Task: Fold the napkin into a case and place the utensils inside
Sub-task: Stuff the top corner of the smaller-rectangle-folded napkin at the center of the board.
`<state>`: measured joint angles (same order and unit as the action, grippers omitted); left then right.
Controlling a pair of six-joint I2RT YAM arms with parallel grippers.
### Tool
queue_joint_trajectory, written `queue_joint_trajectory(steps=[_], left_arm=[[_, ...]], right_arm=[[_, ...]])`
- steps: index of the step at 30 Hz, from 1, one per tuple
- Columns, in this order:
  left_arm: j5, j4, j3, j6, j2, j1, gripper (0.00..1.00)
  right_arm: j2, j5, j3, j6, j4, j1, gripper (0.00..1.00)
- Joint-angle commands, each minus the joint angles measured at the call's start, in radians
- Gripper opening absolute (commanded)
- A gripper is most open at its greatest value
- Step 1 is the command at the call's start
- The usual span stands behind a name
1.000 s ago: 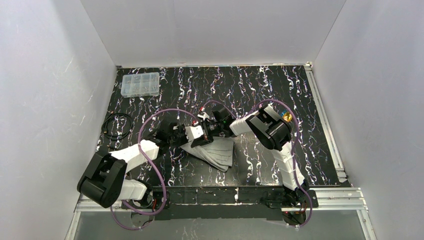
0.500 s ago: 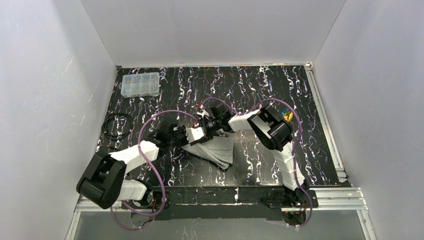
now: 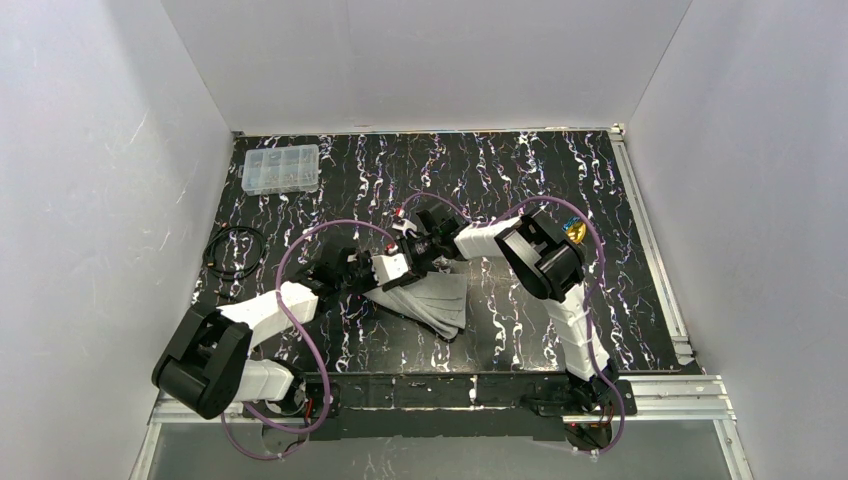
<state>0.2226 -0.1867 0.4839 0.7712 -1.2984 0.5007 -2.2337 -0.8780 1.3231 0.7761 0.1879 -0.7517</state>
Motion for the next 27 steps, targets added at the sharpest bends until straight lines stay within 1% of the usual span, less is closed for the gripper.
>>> queue_joint_trajectory(steps=[1,7,13,19,22,27], left_arm=[[0.016,0.015,0.020,-0.048,0.039,0.008,0.00],[0.002,0.013,0.041,-0.084,0.045,0.007,0.00],[0.027,0.015,0.029,-0.099,0.077,0.007,0.00],[0.039,0.015,-0.015,-0.015,0.091,0.007,0.00],[0.064,0.013,-0.039,0.043,0.092,0.007,0.00],[0.105,0.013,-0.053,0.083,0.085,0.007,0.00]], right_arm=[[-0.044,0.040,0.062,-0.122,-0.139,0.011,0.01],[-0.073,0.050,0.065,-0.150,-0.181,0.011,0.01],[-0.100,0.058,0.062,-0.167,-0.214,0.014,0.01],[-0.103,0.049,0.025,-0.125,-0.156,0.032,0.01],[-0.097,0.051,0.041,-0.123,-0.168,0.037,0.01],[-0.095,0.058,0.074,-0.103,-0.174,0.037,0.01]])
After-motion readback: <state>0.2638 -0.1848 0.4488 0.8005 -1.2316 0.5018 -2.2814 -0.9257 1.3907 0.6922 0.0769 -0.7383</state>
